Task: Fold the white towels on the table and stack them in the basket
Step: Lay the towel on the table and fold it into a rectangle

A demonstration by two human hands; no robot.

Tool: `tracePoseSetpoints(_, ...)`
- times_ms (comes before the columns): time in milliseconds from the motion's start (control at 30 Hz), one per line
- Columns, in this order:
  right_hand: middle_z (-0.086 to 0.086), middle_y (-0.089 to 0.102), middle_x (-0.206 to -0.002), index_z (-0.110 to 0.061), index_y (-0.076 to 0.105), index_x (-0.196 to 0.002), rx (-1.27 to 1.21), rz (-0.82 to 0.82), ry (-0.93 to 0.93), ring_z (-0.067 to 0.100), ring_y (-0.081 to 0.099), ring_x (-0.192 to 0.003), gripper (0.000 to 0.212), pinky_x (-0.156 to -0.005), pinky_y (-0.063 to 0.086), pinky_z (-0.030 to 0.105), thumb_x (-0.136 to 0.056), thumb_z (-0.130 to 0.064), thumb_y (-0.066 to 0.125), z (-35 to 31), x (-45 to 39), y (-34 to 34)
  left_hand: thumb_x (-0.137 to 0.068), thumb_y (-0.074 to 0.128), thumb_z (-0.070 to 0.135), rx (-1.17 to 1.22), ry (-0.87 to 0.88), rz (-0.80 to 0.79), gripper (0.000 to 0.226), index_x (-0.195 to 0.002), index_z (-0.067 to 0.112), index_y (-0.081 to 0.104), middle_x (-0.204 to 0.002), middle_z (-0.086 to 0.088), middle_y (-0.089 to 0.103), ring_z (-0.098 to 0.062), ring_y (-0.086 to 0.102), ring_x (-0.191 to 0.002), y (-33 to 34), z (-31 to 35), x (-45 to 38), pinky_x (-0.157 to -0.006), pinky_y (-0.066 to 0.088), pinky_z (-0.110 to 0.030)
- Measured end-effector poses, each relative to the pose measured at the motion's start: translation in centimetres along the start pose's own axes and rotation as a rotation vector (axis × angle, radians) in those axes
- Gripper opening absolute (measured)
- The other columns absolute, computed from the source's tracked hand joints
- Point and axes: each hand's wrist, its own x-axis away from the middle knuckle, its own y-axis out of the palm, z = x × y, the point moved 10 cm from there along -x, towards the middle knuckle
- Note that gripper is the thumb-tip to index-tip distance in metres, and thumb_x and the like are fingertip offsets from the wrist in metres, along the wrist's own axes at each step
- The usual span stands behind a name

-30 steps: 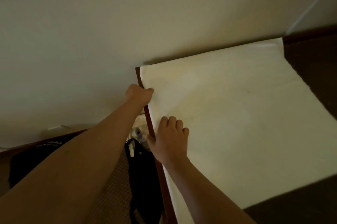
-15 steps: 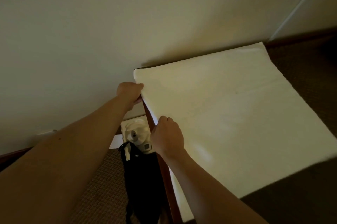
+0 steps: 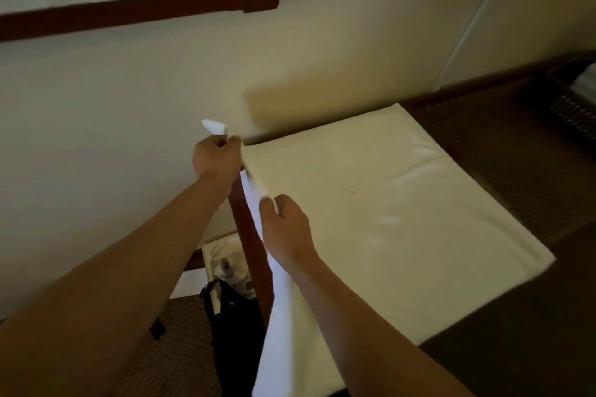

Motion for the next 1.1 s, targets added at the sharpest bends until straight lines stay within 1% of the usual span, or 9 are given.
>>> tracePoseSetpoints(100, -0.004, 0.056, -0.068, -0.018, 0.052, -0.072, 0.066, 0.105, -0.048, 0.007, 0.054, -0.062, 0.04, -0.059, 0.039, 0.025, -0.099, -0.048, 0.054, 1.0, -1.5, -5.4, -0.092, 0.064, 0.03, 0.013, 0.026, -0.1, 0.031, -0.074, 0.005, 0.067, -0.068, -0.013, 0.068, -0.031, 0.072, -0.072, 5.8, 2.5, 1.8, -0.074, 0.063, -0.038)
tracePoseSetpoints(167, -0.004, 0.05, -0.059, -0.02, 0.045, -0.065, 0.064, 0.176, -0.049, 0.004, 0.048, -0.053, 0.045, -0.054, 0.033, 0.021, -0.101, -0.045, 0.054, 2.2, -2.4, -9.4, -0.089, 0.064, 0.029, 0.031, 0.006, -0.158, 0.033, -0.058, 0.015, 0.062, -0.053, -0.004, 0.062, -0.034, 0.072, -0.073, 9.8, 3.7, 3.1, -0.075, 0.064, -0.044)
tracePoseSetpoints(267, -0.003, 0.045, -0.056, -0.02, 0.041, -0.061, 0.079, 0.28, -0.044, 0.006, 0.044, -0.05, 0.047, -0.052, 0.03, 0.021, -0.103, -0.039, 0.053, 3.2, -4.1, -15.9, -0.086, 0.057, 0.026, -0.021, 0.019, -0.218, 0.033, -0.054, 0.018, 0.054, -0.052, 0.0, 0.062, -0.03, 0.072, -0.073, 15.9, 6.2, 5.4, -0.064, 0.056, -0.032)
tracePoseSetpoints(500, 0.002, 0.063, -0.072, -0.012, 0.062, -0.074, 0.141, 0.453, -0.022, 0.022, 0.062, -0.073, 0.04, -0.071, 0.044, 0.031, -0.102, -0.039, 0.055, 6.3, -12.3, -32.8, -0.088, 0.058, 0.016, 0.078, 0.026, -0.301, 0.034, -0.055, 0.017, 0.047, -0.044, 0.003, 0.057, -0.035, 0.074, -0.073, 32.5, 11.1, 7.4, -0.063, 0.057, -0.037)
tracePoseSetpoints(667, 0.011, 0.068, -0.095, -0.004, 0.07, -0.104, 0.342, 0.328, 0.174, 0.032, 0.064, -0.091, 0.036, -0.078, 0.043, 0.03, -0.103, -0.035, 0.051, 14.6, -20.7, -39.1, -0.096, 0.059, 0.051, -0.025, -0.098, -0.467, 0.032, -0.102, 0.021, 0.069, -0.104, -0.004, 0.072, -0.027, 0.071, -0.094, 43.9, 7.1, 7.6, -0.089, 0.061, -0.044)
tracePoseSetpoints(733, 0.009, 0.064, -0.093, -0.006, 0.067, -0.096, 0.439, 0.23, 0.198, 0.031, 0.064, -0.093, 0.032, -0.076, 0.038, 0.028, -0.101, -0.033, 0.051, 16.8, -23.6, -39.1, -0.099, 0.058, 0.044, -0.229, 0.009, -0.368, 0.038, -0.127, 0.019, 0.065, -0.124, 0.0, 0.067, -0.02, 0.064, -0.109, 43.0, 5.4, 5.9, -0.098, 0.05, -0.031)
tracePoseSetpoints(833, 0.004, 0.062, -0.08, -0.011, 0.06, -0.08, 0.457, 0.206, 0.177, 0.031, 0.063, -0.082, 0.036, -0.071, 0.04, 0.03, -0.099, -0.039, 0.05, 16.6, -27.8, -39.4, -0.098, 0.06, 0.025, -0.351, 0.17, -0.17, 0.029, -0.127, 0.021, 0.065, -0.124, 0.003, 0.066, -0.01, 0.058, -0.097, 38.0, 5.6, 3.0, -0.089, 0.04, -0.021)
tracePoseSetpoints(933, 0.004, 0.063, -0.083, -0.011, 0.061, -0.085, 0.522, 0.153, 0.086, 0.029, 0.062, -0.082, 0.041, -0.069, 0.039, 0.031, -0.099, -0.047, 0.049, 14.0, -32.3, -38.4, -0.095, 0.06, 0.031, -0.589, 0.297, -0.06, 0.033, -0.127, 0.024, 0.065, -0.125, -0.001, 0.065, -0.023, 0.062, -0.109, 33.0, 5.5, -0.5, -0.098, 0.046, -0.034)
tracePoseSetpoints(1100, 0.01, 0.066, -0.115, -0.009, 0.065, -0.115, 0.527, 0.01, -0.072, 0.033, 0.062, -0.107, 0.049, -0.078, 0.039, 0.031, -0.097, -0.054, 0.056, 10.2, -39.2, -35.0, -0.093, 0.06, 0.058, -1.098, 0.212, -0.216, 0.058, -0.146, 0.04, 0.045, -0.152, 0.001, 0.046, -0.032, 0.034, -0.141, 30.0, 2.4, -4.8, -0.112, 0.026, -0.057)
